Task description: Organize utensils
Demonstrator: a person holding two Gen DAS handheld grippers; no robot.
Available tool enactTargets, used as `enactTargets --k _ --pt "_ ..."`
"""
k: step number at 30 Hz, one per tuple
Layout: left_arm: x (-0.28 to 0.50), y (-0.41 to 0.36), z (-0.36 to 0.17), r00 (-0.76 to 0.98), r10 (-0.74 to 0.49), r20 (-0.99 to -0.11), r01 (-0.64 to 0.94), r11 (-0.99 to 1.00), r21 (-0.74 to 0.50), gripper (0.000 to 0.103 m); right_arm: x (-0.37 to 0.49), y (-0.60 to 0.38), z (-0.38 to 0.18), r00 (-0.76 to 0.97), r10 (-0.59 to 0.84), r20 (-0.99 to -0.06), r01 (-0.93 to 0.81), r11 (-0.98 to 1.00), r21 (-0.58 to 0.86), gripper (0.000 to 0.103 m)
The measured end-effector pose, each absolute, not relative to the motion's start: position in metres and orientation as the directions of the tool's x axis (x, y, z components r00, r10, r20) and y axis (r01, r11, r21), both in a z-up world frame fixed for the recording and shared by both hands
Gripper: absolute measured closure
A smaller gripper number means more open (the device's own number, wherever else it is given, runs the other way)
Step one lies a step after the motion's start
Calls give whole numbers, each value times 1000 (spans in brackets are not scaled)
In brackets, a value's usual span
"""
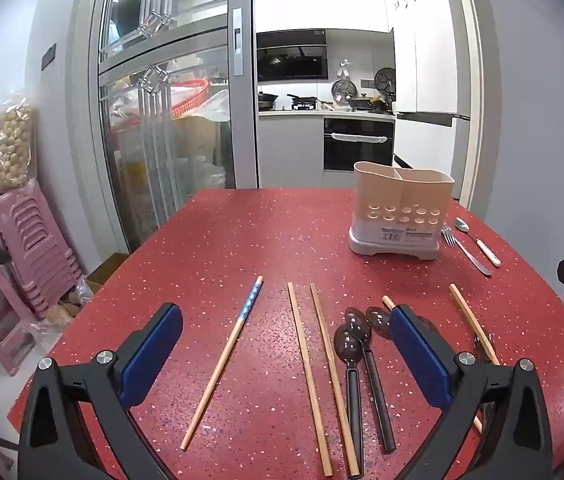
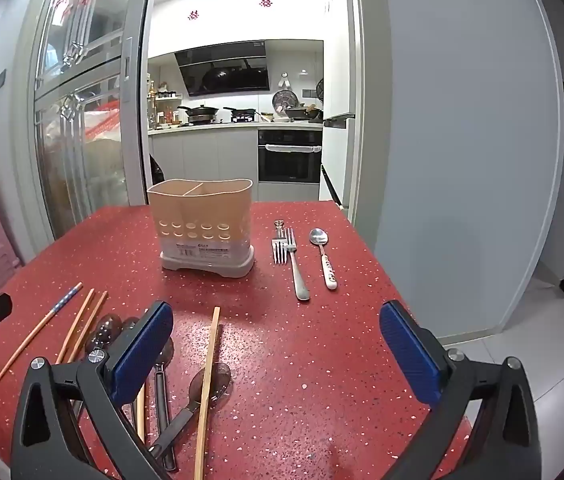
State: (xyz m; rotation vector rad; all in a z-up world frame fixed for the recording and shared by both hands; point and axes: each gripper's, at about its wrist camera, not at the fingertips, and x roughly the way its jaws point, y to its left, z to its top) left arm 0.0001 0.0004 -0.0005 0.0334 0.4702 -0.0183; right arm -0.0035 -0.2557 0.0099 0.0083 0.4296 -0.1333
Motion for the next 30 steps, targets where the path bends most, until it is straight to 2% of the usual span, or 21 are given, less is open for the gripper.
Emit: enactTargets --k 6,30 --pt "5 3 1 870 -23 -492 20 1000 -11 0 -3 -257 10 902 -131 -412 133 991 -22 0" --pt "-1 0 -1 874 -53 -483 58 998 -5 0 -1 -251 8 898 -126 -421 126 992 -26 0"
